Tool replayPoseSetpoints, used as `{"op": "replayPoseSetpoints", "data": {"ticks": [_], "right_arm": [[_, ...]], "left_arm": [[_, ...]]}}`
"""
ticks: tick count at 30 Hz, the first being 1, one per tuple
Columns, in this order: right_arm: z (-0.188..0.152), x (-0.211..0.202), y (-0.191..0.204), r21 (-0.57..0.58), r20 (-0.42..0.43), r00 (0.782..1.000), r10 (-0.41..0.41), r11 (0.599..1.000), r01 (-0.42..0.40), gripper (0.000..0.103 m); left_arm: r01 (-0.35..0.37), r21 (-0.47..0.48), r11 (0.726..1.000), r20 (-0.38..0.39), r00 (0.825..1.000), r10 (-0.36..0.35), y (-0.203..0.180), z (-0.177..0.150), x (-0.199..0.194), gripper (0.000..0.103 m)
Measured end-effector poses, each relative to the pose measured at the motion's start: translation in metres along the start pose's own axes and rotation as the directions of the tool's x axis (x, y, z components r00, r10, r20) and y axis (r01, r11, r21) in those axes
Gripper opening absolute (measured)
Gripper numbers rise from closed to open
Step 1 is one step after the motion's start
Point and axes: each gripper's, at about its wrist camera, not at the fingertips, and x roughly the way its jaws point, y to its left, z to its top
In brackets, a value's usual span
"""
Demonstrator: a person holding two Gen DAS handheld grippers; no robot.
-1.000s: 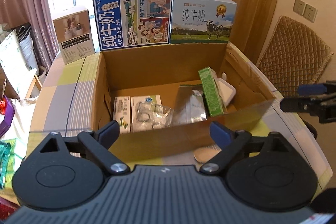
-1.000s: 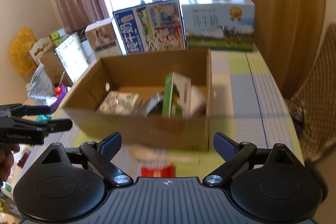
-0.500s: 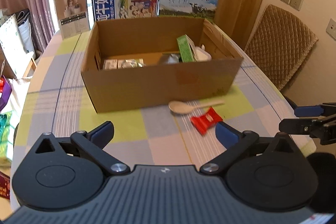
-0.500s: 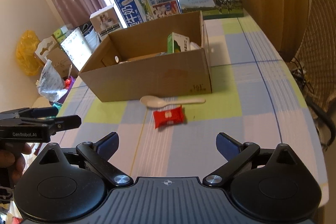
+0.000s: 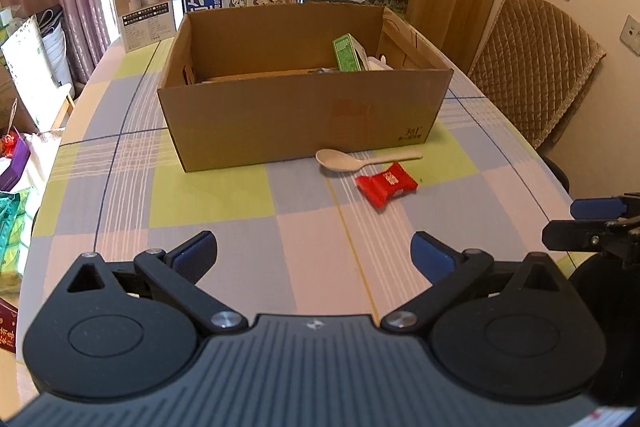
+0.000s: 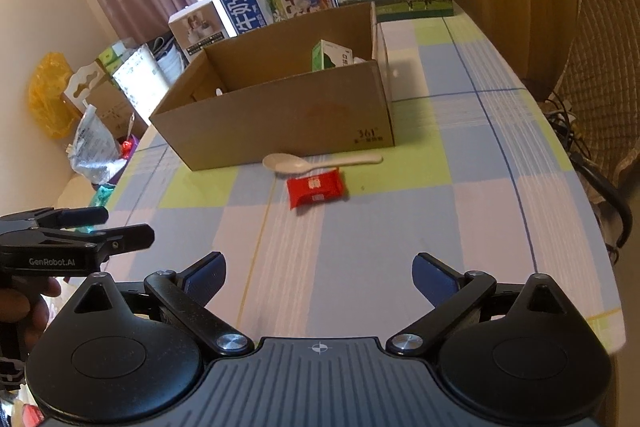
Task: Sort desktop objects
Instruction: 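Withdraw both tools from the cardboard box back over the table, then move the right tool down onto the red candy packet and close it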
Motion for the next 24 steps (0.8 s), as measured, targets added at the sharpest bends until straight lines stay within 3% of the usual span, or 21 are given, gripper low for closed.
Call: {"op": "replayPoseSetpoints", "data": {"ticks": [24], "right_arm": [[0.009, 0.043, 0.0, -0.016, -0.043, 0.999, 0.009, 1.0, -0.009, 0.097]], "left_arm": [[0.023, 0.037, 0.999, -0.05, 0.999, -0.021, 0.006, -0.003, 0.026, 0.101]]}}
